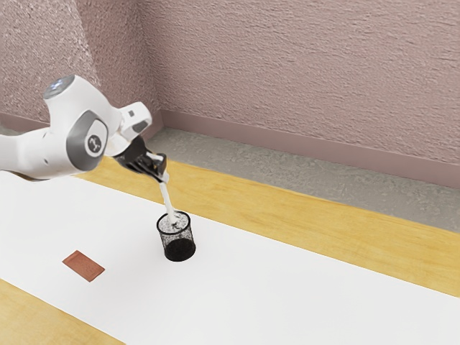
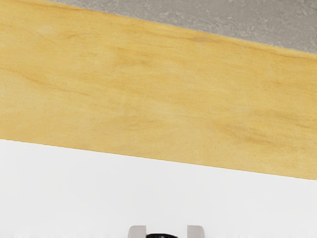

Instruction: Take the marker out of the pen holder and place it to the left of the pen holder.

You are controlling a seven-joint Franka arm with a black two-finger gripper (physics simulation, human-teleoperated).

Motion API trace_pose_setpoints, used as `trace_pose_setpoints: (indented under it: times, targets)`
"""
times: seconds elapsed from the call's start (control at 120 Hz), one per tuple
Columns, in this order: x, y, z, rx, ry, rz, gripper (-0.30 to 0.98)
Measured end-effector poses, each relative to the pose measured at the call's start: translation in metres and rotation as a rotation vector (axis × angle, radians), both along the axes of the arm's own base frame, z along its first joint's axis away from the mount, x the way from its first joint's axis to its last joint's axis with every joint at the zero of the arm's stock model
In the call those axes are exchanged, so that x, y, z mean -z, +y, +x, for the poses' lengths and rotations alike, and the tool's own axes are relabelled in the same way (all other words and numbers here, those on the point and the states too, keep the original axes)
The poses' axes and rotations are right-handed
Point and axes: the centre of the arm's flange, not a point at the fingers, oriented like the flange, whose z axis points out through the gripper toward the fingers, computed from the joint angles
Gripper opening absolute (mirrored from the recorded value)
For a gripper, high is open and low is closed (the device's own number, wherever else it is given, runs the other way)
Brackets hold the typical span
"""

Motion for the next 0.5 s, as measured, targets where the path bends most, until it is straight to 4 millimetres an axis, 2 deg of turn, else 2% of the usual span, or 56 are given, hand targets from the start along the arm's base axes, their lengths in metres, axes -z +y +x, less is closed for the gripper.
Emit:
trace_pose_setpoints:
  times: [0.067, 0.133, 0.267, 0.333, 0.392, 0.458, 0.5]
  targets:
    - [-0.015, 0.013, -0.007, -0.013, 0.002, 0.0, -0.09]
    - [-0.02, 0.029, -0.013, -0.033, 0.025, 0.002, -0.09]
    - [-0.003, 0.082, -0.018, -0.097, 0.144, 0.015, -0.09]
    - [0.006, 0.116, 0.004, -0.115, 0.234, 0.038, -0.08]
    - [0.025, 0.143, 0.033, -0.121, 0.344, 0.059, -0.08]
    - [0.055, 0.15, 0.071, -0.089, 0.483, 0.085, -0.07]
    - [0.071, 0.149, 0.087, -0.066, 0.563, 0.097, -0.07]
